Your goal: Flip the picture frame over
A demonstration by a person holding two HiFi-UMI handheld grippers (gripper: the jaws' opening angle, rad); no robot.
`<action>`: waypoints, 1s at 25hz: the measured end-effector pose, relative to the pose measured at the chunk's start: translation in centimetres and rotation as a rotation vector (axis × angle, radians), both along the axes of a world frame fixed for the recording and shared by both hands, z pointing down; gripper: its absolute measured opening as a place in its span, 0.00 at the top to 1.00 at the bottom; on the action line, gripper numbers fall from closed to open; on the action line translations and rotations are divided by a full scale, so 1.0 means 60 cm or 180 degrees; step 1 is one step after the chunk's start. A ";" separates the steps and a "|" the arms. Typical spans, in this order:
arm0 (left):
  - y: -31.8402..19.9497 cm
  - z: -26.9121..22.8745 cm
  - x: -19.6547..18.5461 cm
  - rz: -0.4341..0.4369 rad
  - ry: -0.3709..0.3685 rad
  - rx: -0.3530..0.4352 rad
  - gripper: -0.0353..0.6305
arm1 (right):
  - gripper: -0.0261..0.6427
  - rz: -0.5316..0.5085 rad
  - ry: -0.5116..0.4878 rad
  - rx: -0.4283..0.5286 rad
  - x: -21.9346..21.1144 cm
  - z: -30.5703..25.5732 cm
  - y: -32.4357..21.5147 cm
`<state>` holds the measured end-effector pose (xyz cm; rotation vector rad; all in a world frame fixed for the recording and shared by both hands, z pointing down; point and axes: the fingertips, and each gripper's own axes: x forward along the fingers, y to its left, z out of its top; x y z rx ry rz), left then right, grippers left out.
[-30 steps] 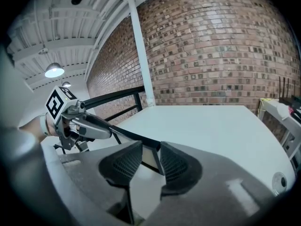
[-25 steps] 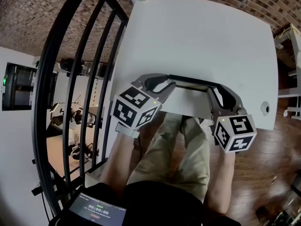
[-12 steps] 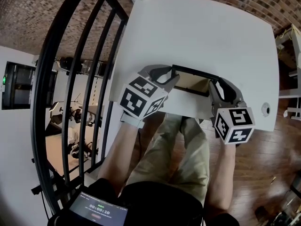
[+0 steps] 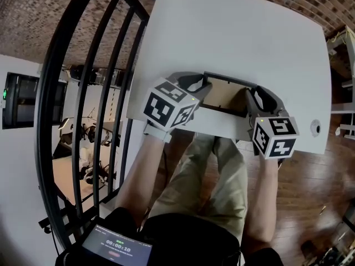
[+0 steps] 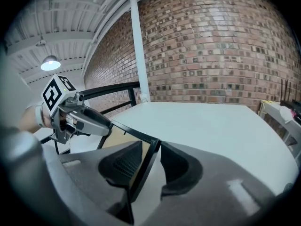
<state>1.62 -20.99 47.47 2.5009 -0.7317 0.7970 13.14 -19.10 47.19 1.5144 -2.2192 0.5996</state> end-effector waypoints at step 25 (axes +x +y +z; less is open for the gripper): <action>-0.011 0.088 0.011 0.0131 -0.0287 -0.0471 0.70 | 0.80 0.0108 0.0344 -0.0649 0.001 0.086 -0.029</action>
